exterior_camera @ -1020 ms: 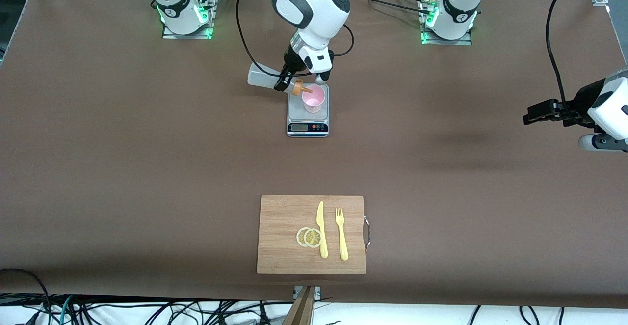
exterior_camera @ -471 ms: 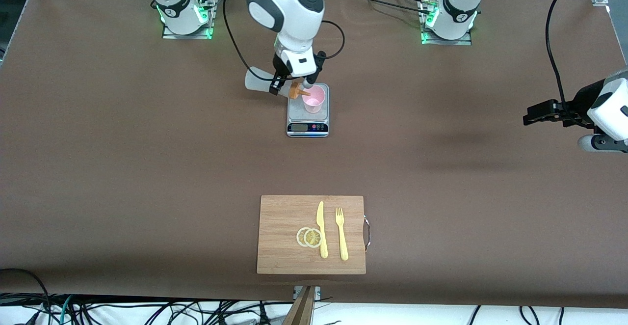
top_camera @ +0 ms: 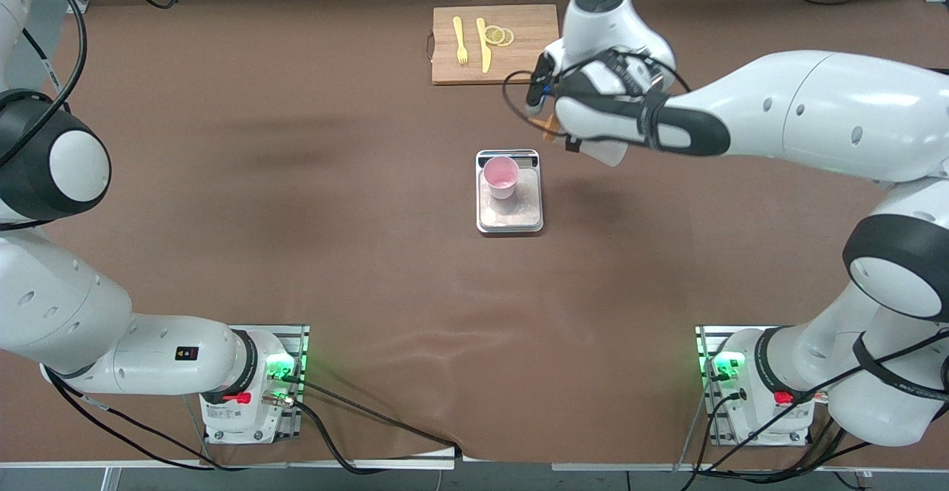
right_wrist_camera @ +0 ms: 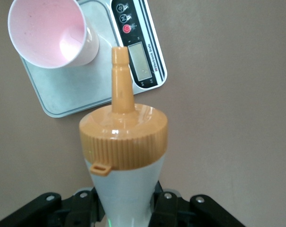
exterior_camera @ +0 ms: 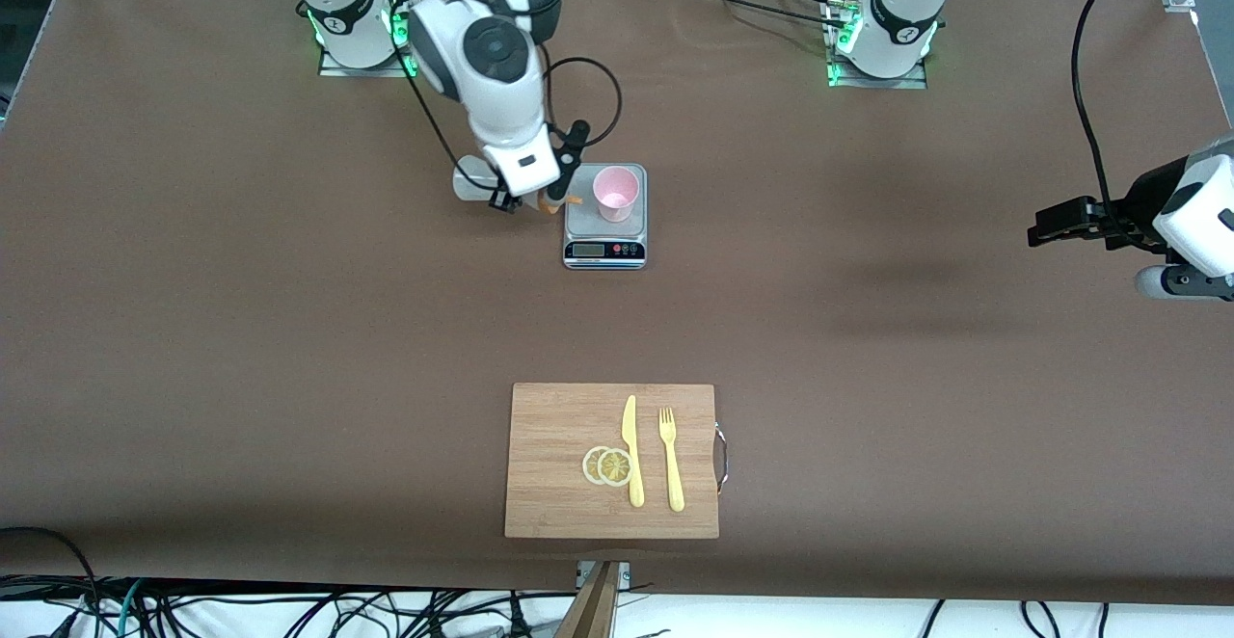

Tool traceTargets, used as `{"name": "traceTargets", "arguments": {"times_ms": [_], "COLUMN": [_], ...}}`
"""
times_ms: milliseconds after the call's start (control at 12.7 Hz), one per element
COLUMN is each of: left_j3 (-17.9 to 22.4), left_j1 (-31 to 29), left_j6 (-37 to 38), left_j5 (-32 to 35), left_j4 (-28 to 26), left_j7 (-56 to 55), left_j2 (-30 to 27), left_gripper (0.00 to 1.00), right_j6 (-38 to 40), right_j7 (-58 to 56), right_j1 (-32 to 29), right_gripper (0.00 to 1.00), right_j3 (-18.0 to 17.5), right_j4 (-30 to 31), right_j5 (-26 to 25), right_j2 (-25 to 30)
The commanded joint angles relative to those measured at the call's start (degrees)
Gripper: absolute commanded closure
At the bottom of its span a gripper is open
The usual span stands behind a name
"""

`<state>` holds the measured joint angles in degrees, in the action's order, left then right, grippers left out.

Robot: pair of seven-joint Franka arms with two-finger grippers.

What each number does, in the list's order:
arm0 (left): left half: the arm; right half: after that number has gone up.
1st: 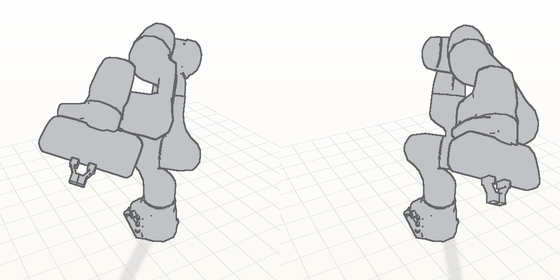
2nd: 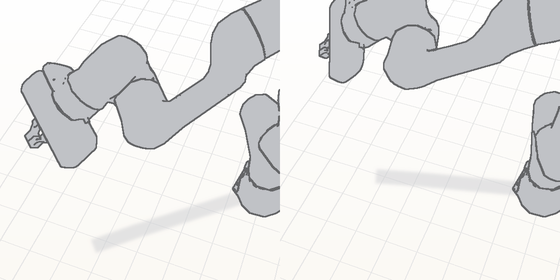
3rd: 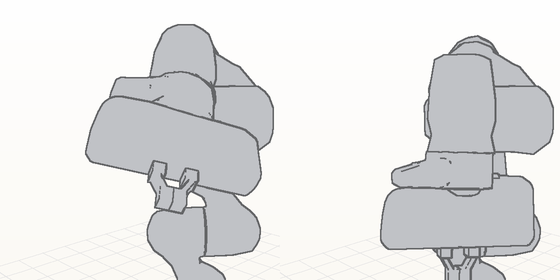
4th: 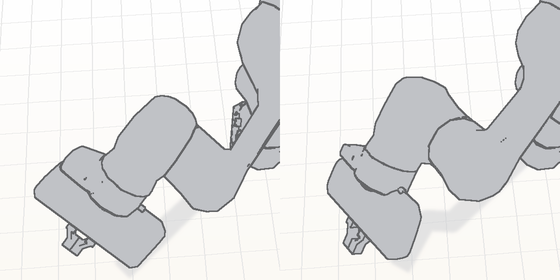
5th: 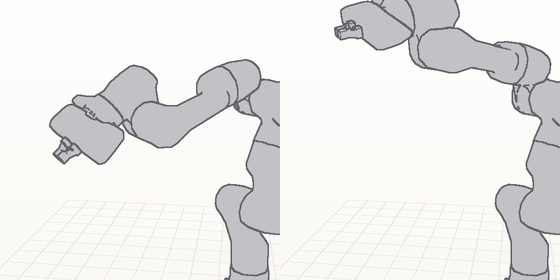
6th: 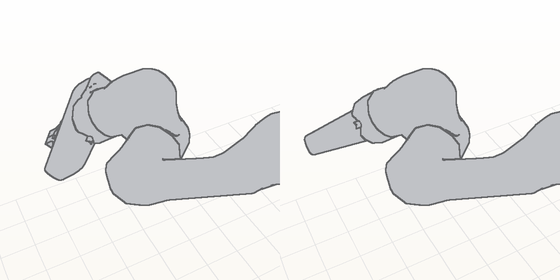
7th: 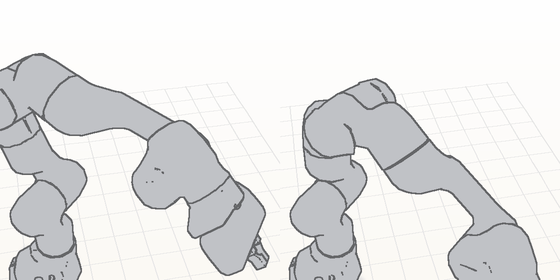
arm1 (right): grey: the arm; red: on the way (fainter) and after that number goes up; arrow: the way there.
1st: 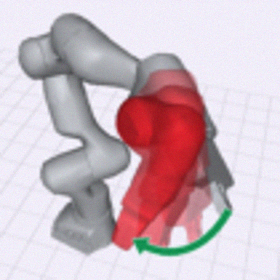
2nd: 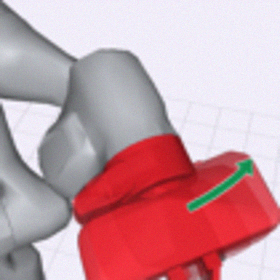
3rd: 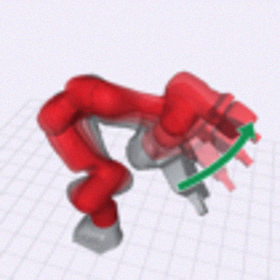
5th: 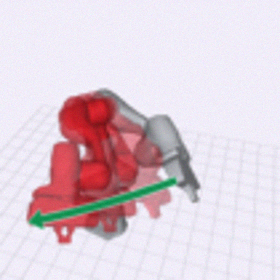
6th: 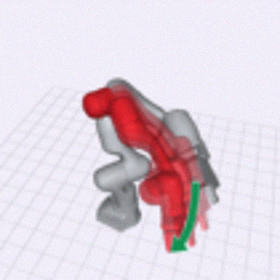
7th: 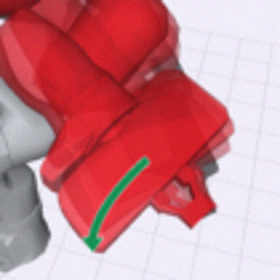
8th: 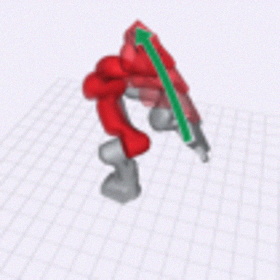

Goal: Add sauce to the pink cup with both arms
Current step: 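Carry the bottle with the right gripper back to its spot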

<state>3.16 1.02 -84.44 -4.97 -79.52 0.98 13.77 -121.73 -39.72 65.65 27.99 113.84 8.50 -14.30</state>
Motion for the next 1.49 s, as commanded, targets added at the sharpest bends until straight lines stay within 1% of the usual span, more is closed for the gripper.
{"name": "traceTargets", "arguments": {"times_ms": [0, 78, 157, 392, 549, 706, 863, 1099, 1177, 1413], "left_j3": [0.4, 0.4, 0.4, 0.4, 0.4, 0.4, 0.4, 0.4, 0.4, 0.4], "left_j1": [0.1, 0.1, 0.1, 0.0, 0.1, 0.0, 0.1, 0.1, 0.1, 0.1], "left_j6": [0.3, 0.3, 0.3, 0.3, 0.3, 0.3, 0.3, 0.3, 0.3, 0.3], "left_j5": [-0.5, -0.5, -0.5, -0.5, -0.5, -0.5, -0.5, -0.5, -0.6, -0.6], "left_j4": [1.3, 1.3, 1.3, 1.3, 1.3, 1.3, 1.3, 1.3, 1.3, 1.3], "left_j7": [1.3, 1.3, 1.3, 1.3, 1.3, 1.3, 1.3, 1.3, 1.3, 1.3], "left_j2": [0.6, 0.6, 0.6, 0.6, 0.6, 0.6, 0.6, 0.6, 0.6, 0.6], "left_gripper": [0.0, 0.0, 0.0, 0.0, 0.0, 0.0, 0.0, 0.0, 0.0, 0.0], "right_j6": [0.0, 0.4, 1.4, 6.9, 10.4, 14.4, 17.8, 27.0, 30.2, 38.1], "right_j7": [-12.9, -17.4, -21.2, -35.8, -42.6, -50.8, -60.3, -77.1, -82.0, -91.3], "right_j1": [0.2, -0.7, -2.5, -10.3, -15.0, -19.7, -24.5, -31.4, -33.5, -38.7], "right_gripper": [0.89, 0.89, 0.89, 0.89, 0.89, 0.89, 0.89, 0.89, 0.89, 0.89], "right_j3": [5.0, 6.7, 7.1, 7.1, 7.1, 7.1, 7.0, 6.9, 6.9, 6.6], "right_j4": [1.5, 1.4, 1.4, 1.3, 1.4, 1.3, 0.9, -1.7, -2.9, -7.6], "right_j5": [9.6, 11.8, 14.7, 25.4, 28.8, 33.6, 39.0, 48.0, 50.0, 52.2], "right_j2": [1.7, 1.7, 1.7, 1.3, 0.9, -0.5, -3.7, -11.9, -14.8, -21.4]}}
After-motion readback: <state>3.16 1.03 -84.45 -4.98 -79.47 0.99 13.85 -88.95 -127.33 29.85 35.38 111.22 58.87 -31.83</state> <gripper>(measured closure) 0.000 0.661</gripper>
